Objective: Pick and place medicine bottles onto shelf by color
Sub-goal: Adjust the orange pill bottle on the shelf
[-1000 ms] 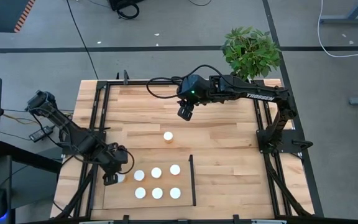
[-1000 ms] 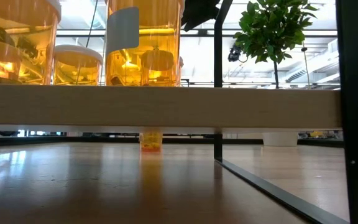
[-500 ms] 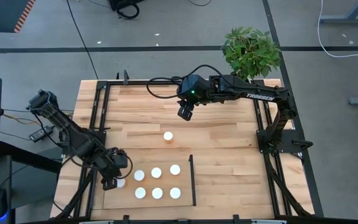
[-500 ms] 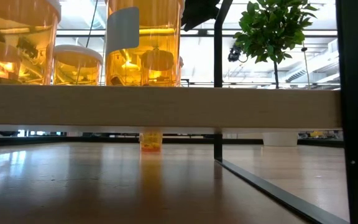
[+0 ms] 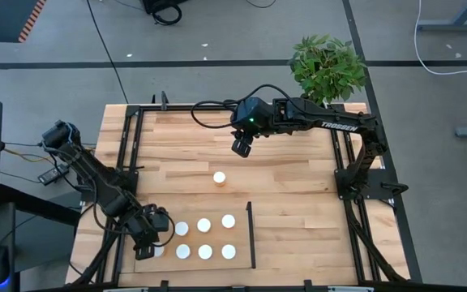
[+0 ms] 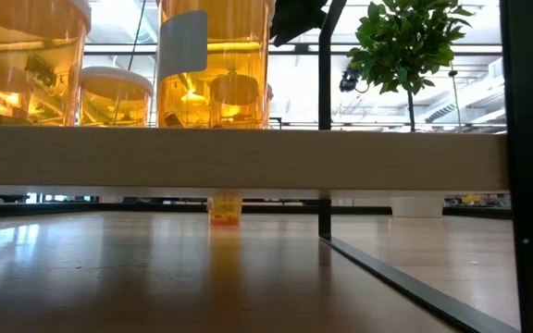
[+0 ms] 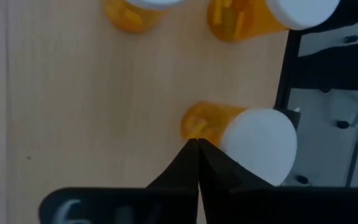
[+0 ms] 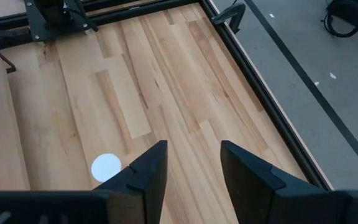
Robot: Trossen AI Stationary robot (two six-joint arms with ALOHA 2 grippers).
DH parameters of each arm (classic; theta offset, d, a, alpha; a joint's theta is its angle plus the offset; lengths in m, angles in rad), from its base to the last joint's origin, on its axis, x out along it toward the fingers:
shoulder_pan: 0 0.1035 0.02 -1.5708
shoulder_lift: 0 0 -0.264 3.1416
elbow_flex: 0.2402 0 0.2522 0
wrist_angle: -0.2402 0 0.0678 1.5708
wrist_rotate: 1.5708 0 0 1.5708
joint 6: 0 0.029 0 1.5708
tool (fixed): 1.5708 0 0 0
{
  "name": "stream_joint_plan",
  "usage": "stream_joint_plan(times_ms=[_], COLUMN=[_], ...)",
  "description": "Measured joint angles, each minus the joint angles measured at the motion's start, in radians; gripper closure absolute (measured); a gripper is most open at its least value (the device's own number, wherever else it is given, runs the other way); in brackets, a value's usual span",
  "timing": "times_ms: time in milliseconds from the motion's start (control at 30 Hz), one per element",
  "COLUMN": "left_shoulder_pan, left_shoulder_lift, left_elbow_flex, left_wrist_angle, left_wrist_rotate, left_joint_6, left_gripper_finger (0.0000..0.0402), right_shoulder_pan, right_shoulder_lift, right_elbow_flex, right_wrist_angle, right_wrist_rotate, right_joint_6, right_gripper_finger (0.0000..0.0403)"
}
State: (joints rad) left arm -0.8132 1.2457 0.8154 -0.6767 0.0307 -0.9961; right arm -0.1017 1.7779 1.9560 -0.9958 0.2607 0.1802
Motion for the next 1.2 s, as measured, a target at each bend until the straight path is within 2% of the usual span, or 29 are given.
stream_joint_plan(times_ms=[433, 733, 1067, 1200], left_shoulder_pan=[-0.06, -0.073, 0.005, 0.039], left_shoulder_lift=[0.0, 0.0, -0.012, -0.013], left_elbow_flex=[0.0, 0.0, 0.001, 0.025], left_wrist_angle=[0.022, -0.025, -0.044, -0.018], left_wrist_rotate=[0.017, 0.018, 0.012, -0.011], left_joint_6=[-0.044, -0.094, -0.09, -0.037], left_gripper_finger=[0.0397, 0.0398, 0.0398, 0.0393], right_shoulder_pan=[0.0, 0.0, 0.0, 0.0], right_shoulder_lift=[0.0, 0.0, 0.0, 0.0], right_elbow_flex=[0.0, 0.0, 0.0, 0.0], right_wrist_angle=[0.0, 0.0, -0.001, -0.003], right_wrist_rotate=[0.0, 0.0, 0.0, -0.005], right_joint_6=[0.003, 0.002, 0.002, 0.002], right_gripper_finger=[0.0247, 0.0247, 0.0247, 0.0247])
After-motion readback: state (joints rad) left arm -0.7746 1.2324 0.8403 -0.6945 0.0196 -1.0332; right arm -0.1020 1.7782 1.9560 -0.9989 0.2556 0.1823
